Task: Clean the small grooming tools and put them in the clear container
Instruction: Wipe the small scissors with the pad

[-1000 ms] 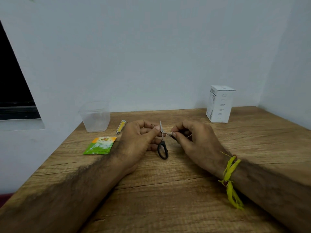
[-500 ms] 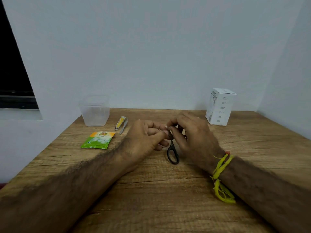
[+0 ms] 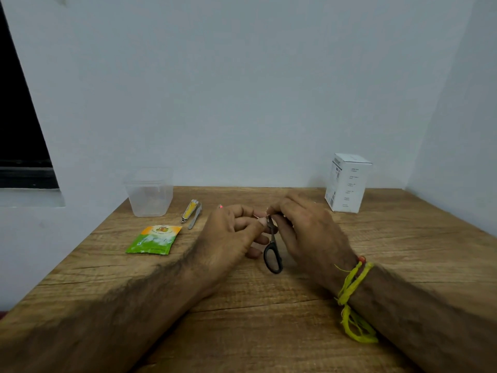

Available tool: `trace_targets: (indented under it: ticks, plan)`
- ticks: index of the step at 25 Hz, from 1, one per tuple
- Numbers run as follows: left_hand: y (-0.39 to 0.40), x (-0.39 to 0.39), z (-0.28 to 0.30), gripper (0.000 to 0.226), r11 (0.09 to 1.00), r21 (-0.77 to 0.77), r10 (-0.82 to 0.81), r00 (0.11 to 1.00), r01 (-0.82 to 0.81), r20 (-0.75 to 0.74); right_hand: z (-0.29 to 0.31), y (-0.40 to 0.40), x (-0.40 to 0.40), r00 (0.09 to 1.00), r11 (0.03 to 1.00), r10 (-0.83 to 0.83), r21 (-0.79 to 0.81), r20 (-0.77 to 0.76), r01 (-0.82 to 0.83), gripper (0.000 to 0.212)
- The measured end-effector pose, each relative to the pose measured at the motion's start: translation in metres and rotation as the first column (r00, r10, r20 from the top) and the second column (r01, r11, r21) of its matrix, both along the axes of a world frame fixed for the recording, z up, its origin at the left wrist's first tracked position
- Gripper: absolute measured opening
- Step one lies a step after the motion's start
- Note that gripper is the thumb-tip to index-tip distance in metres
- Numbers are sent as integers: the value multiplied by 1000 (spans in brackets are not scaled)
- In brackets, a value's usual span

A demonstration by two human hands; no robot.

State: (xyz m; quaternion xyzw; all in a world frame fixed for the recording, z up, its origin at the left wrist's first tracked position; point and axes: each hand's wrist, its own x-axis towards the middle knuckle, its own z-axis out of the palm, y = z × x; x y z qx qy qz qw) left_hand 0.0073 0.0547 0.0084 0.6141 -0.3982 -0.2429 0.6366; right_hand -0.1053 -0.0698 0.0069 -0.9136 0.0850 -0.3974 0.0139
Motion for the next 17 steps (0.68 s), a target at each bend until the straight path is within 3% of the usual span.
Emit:
trace_targets:
  ticks: [8,17]
  plan:
    - [1,-2,2,25,999,-31,30,997,-32,-70,-5,5,1,999,996,40,77,23,-41,8]
    - [3,-2,1,23,998,-62,-9,994,2,-107,0,1,-1,1000,999,15,-29,5,-14,10]
